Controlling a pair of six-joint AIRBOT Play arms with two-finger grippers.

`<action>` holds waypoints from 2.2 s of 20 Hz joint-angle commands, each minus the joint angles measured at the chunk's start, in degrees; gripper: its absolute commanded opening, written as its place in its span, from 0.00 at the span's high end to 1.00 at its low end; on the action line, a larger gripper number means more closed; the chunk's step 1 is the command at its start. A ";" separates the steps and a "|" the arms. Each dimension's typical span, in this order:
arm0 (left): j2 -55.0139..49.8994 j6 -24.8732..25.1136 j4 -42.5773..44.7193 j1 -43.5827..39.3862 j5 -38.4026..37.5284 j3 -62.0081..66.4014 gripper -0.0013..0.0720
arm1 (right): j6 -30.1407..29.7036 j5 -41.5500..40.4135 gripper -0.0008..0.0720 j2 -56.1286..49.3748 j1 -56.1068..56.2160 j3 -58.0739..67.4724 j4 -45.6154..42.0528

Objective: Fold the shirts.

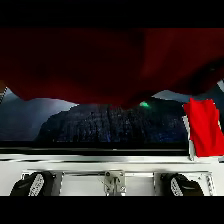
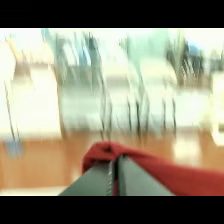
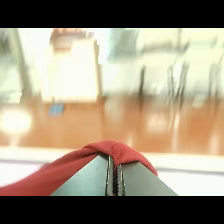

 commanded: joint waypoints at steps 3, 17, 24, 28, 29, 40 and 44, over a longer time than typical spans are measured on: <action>8.04 -10.78 13.09 -0.07 -12.33 3.37 0.93 | 7.17 6.67 0.90 7.10 0.02 4.94 -4.11; 5.84 -5.31 15.43 -0.44 -27.93 -32.87 0.93 | 13.18 34.16 0.90 -2.99 0.13 -21.57 -3.54; -18.53 -2.16 8.17 -1.62 -6.86 -45.77 0.93 | 2.56 -15.30 0.90 -22.08 8.74 -44.76 -5.33; -32.28 6.27 -4.66 -4.39 10.43 -45.77 0.93 | 2.64 -41.35 0.90 -32.06 12.31 -44.74 -2.12; -34.64 7.43 -6.38 -5.42 14.78 -45.77 0.93 | 2.64 -44.72 0.90 -33.97 12.33 -44.74 -0.04; -47.56 13.07 -7.52 -11.15 26.97 -45.79 0.93 | 3.02 -42.21 0.90 -43.06 11.98 -44.76 2.80; -47.32 13.07 -0.44 -11.15 16.33 -43.78 0.93 | 3.04 -29.55 0.90 -40.81 8.96 -44.76 2.73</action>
